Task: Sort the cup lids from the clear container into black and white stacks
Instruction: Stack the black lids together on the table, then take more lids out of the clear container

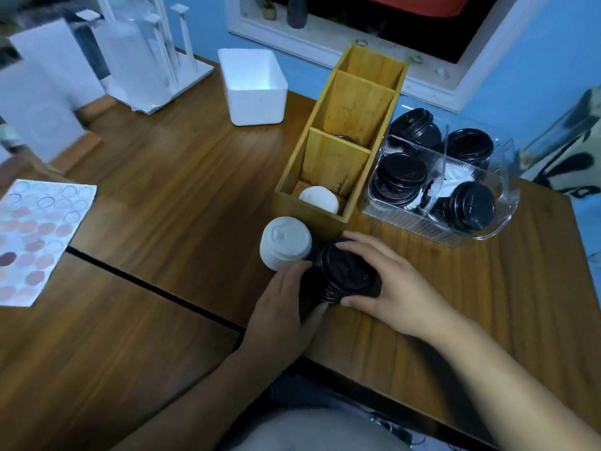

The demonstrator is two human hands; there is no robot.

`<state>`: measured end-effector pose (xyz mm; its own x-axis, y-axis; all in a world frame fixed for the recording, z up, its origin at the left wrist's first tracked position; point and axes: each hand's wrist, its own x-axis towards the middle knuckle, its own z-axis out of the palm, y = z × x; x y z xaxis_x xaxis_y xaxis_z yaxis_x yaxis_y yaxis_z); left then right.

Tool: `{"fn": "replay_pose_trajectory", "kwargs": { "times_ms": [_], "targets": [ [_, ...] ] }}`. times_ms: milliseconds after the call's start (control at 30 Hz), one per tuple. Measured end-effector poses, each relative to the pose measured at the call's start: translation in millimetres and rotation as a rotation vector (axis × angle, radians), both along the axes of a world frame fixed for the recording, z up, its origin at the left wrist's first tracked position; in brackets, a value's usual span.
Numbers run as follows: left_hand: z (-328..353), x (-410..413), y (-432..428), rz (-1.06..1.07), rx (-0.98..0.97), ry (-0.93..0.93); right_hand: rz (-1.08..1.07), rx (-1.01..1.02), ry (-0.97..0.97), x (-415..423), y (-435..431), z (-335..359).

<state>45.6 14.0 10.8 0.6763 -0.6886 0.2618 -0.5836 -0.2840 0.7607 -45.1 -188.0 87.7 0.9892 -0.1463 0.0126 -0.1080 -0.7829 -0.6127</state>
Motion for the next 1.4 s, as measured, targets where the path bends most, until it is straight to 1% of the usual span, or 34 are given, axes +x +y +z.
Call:
{"fn": "replay_pose_trajectory", "kwargs": {
  "times_ms": [67,133,267,367,533,633,700,767,833,900,967,1067,1133,1233,1300,1400],
  "targets": [
    [-2.8,-1.1,-2.9,0.011,-0.003,0.004,0.012,0.011,0.032,2.5,2.9,-3.6],
    [-4.4,-1.7,-5.5,0.017,-0.007,-0.031,0.014,0.034,0.054,3.1,6.0,-5.7],
    [-4.6,-3.4,-8.1,0.006,-0.019,-0.102,-0.063,0.109,-0.019,-1.0,15.7,-7.5],
    [-8.8,-3.9,-7.9,-0.007,-0.014,-0.126,-0.095,0.086,-0.05,-2.1,20.6,-11.5],
    [-1.7,-1.8,0.3,-0.021,0.032,-0.071,-0.101,0.022,-0.008,4.0,18.6,-12.2],
    [12.2,11.0,16.9,0.061,-0.025,-0.129,-0.169,-0.075,-0.065,7.3,23.6,-15.8],
    [20.4,29.1,26.4,0.156,-0.063,-0.19,-0.218,-0.093,-0.123,8.6,30.8,-19.5],
    [23.0,50.7,29.6,0.199,-0.011,-0.243,-0.262,-0.073,-0.17,10.7,37.7,-22.3],
    [20.3,68.0,27.5,0.156,0.088,-0.232,-0.276,-0.055,-0.196,15.1,42.6,-23.3],
    [14.8,78.6,24.1,0.092,0.147,-0.209,-0.262,-0.043,-0.205,20.5,46.1,-23.4],
    [9.2,85.0,22.5,0.053,0.162,-0.222,-0.25,-0.056,-0.206,24.3,47.9,-23.4],
    [5.7,90.1,23.3,0.043,0.169,-0.232,-0.257,-0.147,-0.207,24.9,49.8,-23.3],
    [7.2,89.7,24.6,0.038,0.182,-0.24,-0.254,-0.165,-0.214,21.6,49.2,-21.0],
    [19.3,84.9,27.4,0.04,0.207,-0.222,-0.28,-0.116,-0.242,8.6,36.9,-10.9],
    [33.4,81.7,28.9,0.08,0.201,-0.25,-0.33,-0.156,-0.275,-6.8,15.2,-3.7],
    [65.0,76.4,18.0,0.128,0.122,-0.361,-0.444,-0.264,-0.276,-37.9,-30.2,4.4]
  ]
}}
